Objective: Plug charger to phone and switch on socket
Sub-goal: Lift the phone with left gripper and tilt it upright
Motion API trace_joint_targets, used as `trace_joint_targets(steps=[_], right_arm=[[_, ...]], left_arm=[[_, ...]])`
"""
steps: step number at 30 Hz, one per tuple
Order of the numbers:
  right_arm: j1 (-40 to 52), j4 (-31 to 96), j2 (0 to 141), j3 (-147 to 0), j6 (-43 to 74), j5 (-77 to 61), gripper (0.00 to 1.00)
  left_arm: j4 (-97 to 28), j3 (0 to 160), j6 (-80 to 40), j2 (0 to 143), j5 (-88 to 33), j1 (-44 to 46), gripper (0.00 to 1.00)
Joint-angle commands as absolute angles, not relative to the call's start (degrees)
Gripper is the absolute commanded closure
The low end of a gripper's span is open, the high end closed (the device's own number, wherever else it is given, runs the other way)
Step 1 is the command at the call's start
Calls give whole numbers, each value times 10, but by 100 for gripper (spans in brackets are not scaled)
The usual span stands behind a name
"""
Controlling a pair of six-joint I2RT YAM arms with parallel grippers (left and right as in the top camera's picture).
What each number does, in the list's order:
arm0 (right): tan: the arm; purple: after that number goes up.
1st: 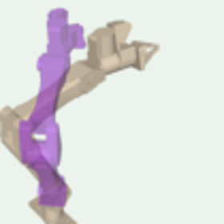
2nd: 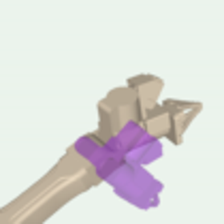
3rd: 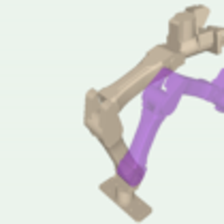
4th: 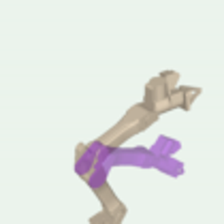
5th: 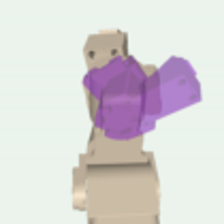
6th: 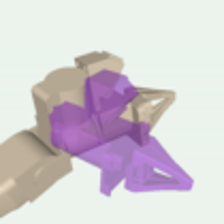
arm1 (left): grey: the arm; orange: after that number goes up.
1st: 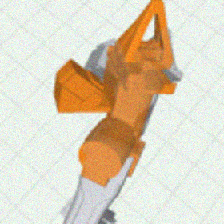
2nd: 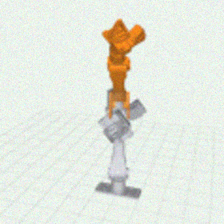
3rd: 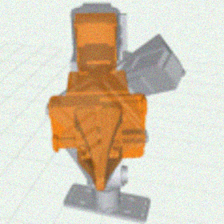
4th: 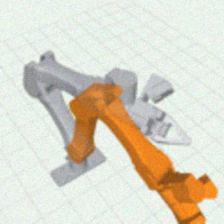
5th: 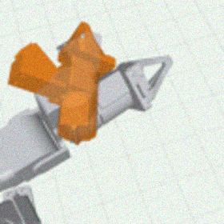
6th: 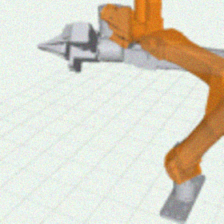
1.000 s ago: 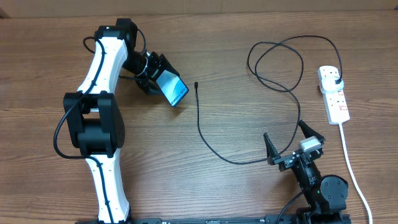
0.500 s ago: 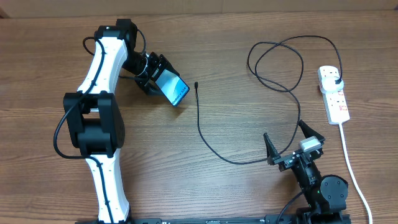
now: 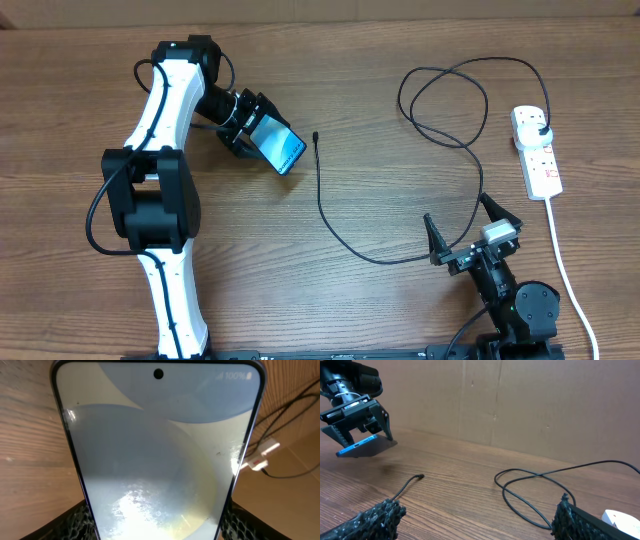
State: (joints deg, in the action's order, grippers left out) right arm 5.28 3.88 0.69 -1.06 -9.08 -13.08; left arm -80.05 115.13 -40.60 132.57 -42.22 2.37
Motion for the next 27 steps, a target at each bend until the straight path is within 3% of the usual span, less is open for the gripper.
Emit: trace_joint_targets(steps=[1, 27], right_arm=[[51, 36, 2, -4, -93, -127, 0], [51, 34, 2, -4, -93, -127, 0]], left_arm=[[-808, 1169, -422, 1329, -483, 26, 60], [-808, 1169, -539, 1329, -583, 22, 62]])
